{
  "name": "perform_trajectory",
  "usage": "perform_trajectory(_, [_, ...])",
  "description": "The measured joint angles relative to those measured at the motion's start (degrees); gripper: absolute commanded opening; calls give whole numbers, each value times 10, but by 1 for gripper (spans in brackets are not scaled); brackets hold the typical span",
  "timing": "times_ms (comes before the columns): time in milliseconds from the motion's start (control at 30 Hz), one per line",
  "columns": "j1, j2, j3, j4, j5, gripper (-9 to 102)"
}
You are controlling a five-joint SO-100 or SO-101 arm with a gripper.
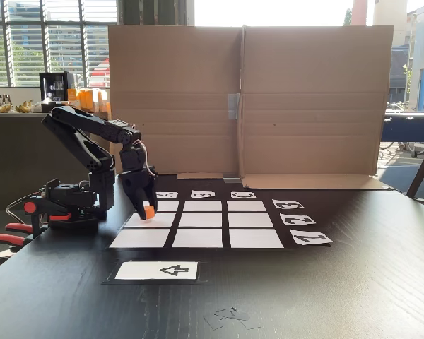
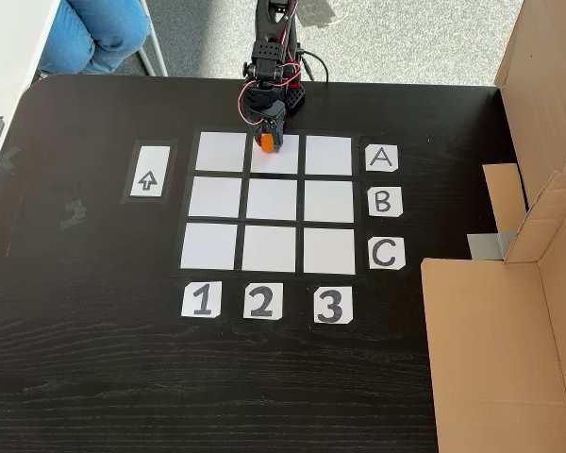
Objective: Pick up the round, orange token and place it in the grid on square A2.
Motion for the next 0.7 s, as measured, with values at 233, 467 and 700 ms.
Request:
perform_trajectory(233, [-2, -1, 18, -7, 0, 19])
perform_trajectory(467, [15, 0, 19, -7, 0, 42])
perform_trajectory(700, [27, -1, 17, -19, -4, 46])
